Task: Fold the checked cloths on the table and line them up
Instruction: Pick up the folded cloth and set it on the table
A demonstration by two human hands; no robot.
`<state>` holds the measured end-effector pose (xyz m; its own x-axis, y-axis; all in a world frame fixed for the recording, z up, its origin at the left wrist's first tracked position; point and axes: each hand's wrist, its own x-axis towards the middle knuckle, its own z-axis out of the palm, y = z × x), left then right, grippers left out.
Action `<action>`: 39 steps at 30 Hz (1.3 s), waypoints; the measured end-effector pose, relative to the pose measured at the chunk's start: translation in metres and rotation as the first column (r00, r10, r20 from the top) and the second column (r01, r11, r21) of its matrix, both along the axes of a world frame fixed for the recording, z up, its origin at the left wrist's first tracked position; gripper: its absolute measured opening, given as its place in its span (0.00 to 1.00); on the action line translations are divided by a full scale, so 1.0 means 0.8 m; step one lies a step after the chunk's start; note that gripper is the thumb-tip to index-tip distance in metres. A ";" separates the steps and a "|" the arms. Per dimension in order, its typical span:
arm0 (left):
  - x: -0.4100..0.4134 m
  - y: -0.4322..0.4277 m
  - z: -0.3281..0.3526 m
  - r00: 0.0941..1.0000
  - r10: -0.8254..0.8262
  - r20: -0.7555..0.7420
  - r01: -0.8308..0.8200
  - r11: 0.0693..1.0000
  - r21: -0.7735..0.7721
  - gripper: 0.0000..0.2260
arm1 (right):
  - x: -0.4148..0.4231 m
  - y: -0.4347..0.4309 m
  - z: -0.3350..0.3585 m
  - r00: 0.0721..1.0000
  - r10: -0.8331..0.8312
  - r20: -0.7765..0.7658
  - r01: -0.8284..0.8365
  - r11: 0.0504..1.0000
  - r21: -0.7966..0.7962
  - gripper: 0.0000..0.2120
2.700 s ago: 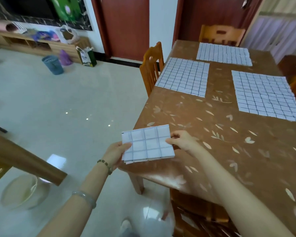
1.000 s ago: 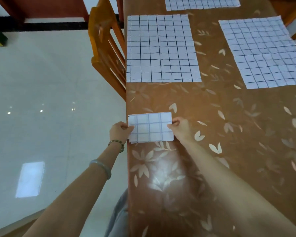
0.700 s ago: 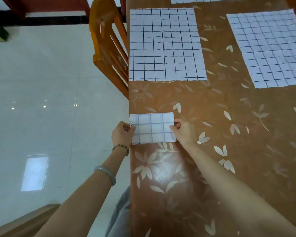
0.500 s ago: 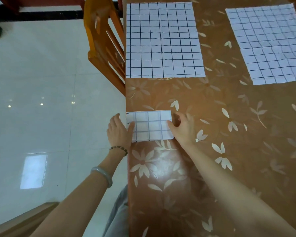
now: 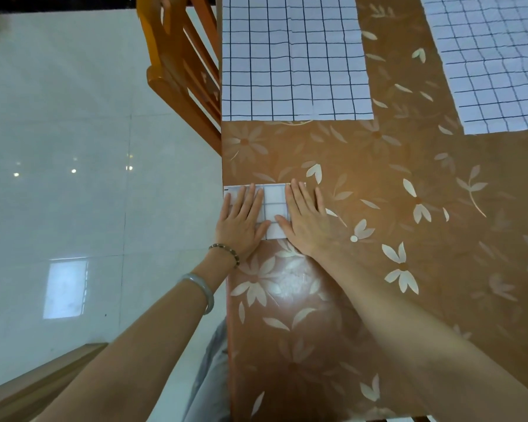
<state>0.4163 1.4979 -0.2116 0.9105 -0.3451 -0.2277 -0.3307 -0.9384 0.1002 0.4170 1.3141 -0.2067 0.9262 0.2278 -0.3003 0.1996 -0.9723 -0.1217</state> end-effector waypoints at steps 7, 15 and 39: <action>0.021 -0.017 0.052 1.000 -0.015 -0.001 0.015 0.994 0.106 0.28 | 0.027 0.000 0.061 0.995 -0.039 -0.091 0.056 0.979 0.197 0.34; -0.015 -0.017 0.173 0.996 0.088 0.029 -0.060 0.848 -0.526 0.19 | -0.004 -0.023 0.168 0.971 -0.044 -0.235 0.161 0.846 0.508 0.35; -0.339 -0.010 0.310 0.985 0.107 -0.137 -0.158 0.220 -0.963 0.36 | -0.379 -0.046 0.340 0.894 -0.448 -0.008 0.192 0.367 0.910 0.46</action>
<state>0.1452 1.4896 0.0367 0.9677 -0.1992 0.1544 -0.1849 -0.1452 0.9720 0.1140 1.2775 0.0650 0.9933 -0.0870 0.0757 0.0410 -0.3473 -0.9369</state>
